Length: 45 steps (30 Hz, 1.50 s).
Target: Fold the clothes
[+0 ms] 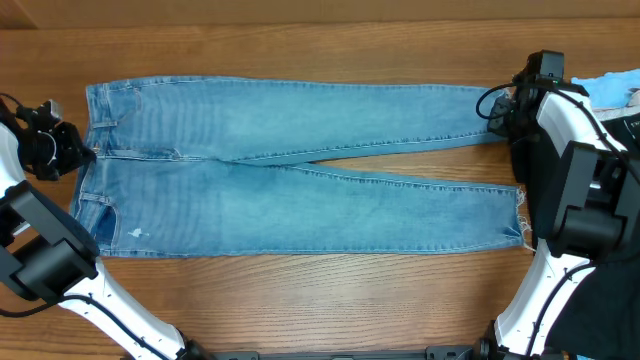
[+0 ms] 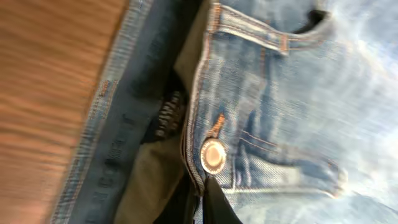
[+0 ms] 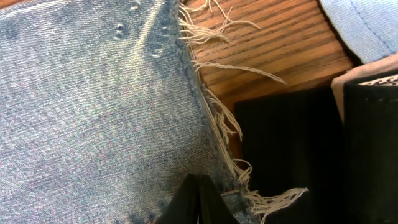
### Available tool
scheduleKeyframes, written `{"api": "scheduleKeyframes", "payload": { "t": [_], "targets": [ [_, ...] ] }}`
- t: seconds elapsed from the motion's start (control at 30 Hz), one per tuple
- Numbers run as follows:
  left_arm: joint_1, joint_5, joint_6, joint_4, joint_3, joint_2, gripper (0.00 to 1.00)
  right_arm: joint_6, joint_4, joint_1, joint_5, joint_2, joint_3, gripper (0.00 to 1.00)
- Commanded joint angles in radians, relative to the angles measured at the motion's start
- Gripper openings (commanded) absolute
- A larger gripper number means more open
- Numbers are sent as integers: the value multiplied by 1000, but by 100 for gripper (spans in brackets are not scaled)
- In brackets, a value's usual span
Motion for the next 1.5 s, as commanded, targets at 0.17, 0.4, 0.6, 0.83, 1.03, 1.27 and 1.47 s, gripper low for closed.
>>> {"api": "scheduleKeyframes", "payload": {
  "t": [0.17,0.4,0.6,0.83,1.03,1.27,1.47],
  "targets": [
    [21,-275,-129,71,-28,-32,4,-8,-10,0,-14,53,-6,4],
    [21,-275,-130,135,-94,-32,4,-8,-5,-1,-9,53,-6,4],
    [21,-247,-129,149,-94,-32,37,-8,2,-1,-10,53,-6,5],
    [23,-201,32,6,-27,-33,59,-3,-39,-1,-101,45,47,27],
    [19,-180,54,-114,-28,-33,60,222,-507,-14,-79,-11,178,20],
    [16,-179,46,-103,-28,-33,63,297,-760,-15,19,-10,154,4],
    [14,-178,37,-98,-28,-33,63,308,-698,-15,26,-10,-2,4]
  ]
}}
